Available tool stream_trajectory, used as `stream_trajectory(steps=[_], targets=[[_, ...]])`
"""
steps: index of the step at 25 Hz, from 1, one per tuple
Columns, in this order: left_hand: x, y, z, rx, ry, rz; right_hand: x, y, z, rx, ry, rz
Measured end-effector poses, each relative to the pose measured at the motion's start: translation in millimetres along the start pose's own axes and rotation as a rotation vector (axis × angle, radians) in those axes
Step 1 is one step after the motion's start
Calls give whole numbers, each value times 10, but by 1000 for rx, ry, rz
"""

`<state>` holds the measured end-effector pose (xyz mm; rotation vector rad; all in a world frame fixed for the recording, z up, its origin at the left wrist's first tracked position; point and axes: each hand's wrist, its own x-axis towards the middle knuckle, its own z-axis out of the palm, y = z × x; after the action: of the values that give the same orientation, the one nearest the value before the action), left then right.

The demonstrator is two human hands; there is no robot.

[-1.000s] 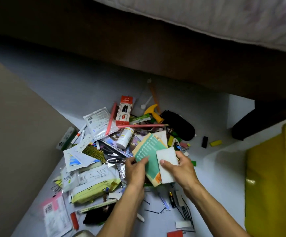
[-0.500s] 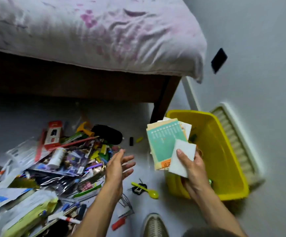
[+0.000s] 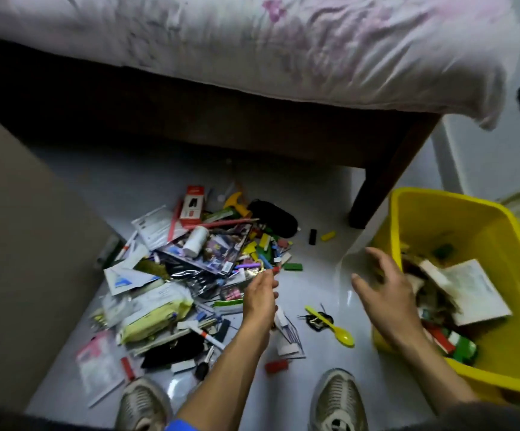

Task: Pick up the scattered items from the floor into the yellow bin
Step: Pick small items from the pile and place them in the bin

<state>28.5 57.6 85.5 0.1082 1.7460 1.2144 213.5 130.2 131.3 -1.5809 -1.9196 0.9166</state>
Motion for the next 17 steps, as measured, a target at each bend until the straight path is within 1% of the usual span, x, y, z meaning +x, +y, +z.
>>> stream_trajectory(steps=[2,3,6,8,9,10,12,13,15,16,17], targets=[[163,-117,-319,13,60,11,6,-81,408,56,-243,9],[246,-175,-472,25,84,11,22,-87,589,44,-344,6],[480,-399,-796,63,132,-14,87,15,1021,-122,-562,-46],[583,-616,-932,118,156,-45,87,159,1271,-242,-682,-42],[633,-746,-960,157,148,-60,66,272,1361,-294,-702,-27],[674,-863,-962,194,128,-75,40,397,1416,-355,-673,-6],[712,-1021,-890,256,64,-103,-23,681,1434,-556,-535,48],[712,-1064,-829,294,41,-95,-50,823,1407,-660,-495,109],[696,-1100,-729,475,58,17,-101,1039,1339,-726,-495,278],[707,-1108,-701,597,88,107,-113,1126,1334,-710,-507,327],[728,-1112,-698,718,118,198,-122,1191,1348,-683,-509,335]])
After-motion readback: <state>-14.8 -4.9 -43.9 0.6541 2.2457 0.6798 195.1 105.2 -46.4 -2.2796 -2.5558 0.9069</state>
